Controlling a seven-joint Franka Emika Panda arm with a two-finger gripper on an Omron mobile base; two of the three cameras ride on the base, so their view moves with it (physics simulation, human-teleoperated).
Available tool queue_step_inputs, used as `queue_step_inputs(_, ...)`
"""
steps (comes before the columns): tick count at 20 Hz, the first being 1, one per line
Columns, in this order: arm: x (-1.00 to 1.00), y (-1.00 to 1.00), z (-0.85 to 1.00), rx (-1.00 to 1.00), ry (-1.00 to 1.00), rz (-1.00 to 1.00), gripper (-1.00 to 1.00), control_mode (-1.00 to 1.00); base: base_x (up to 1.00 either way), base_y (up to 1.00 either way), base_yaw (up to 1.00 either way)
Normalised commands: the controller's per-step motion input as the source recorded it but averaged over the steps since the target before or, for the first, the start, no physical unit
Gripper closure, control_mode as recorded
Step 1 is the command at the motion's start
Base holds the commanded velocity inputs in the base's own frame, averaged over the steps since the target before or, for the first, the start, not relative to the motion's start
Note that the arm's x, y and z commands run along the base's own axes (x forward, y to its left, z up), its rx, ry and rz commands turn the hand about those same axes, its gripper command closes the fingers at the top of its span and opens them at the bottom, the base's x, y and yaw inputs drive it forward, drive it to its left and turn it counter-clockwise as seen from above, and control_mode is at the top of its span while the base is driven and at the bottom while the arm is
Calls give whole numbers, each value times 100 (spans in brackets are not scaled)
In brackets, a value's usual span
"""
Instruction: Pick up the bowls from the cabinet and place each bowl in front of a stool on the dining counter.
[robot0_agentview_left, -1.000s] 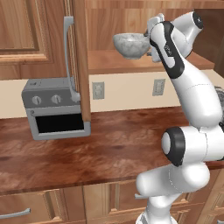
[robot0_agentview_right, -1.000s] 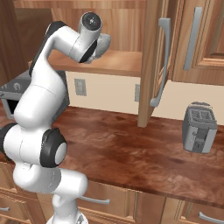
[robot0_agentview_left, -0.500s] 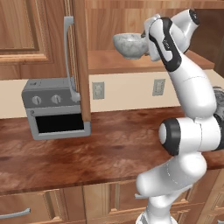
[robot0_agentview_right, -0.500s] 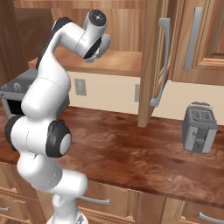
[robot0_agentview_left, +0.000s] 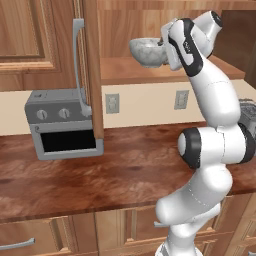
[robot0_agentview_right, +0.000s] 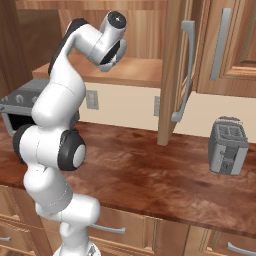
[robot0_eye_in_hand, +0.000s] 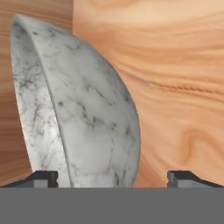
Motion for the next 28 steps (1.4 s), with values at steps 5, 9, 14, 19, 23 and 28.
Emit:
queue_step_inputs(5, 3, 7, -22, 0, 6, 4, -100, -100, 0, 0, 0)
queue_step_inputs(9, 3, 13, -14, 0, 6, 2, 100, -100, 0, 0, 0)
queue_step_inputs(14, 0, 8, 0, 0, 1, 1, 100, -100, 0, 0, 0)
queue_step_inputs(19, 0, 2, 0, 0, 0, 1, 100, -100, 0, 0, 0)
queue_step_inputs(23, -8, 0, 0, 0, 0, 0, 100, -100, 0, 0, 0)
queue_step_inputs(28, -49, 0, 0, 0, -1, 0, 100, -100, 0, 0, 0)
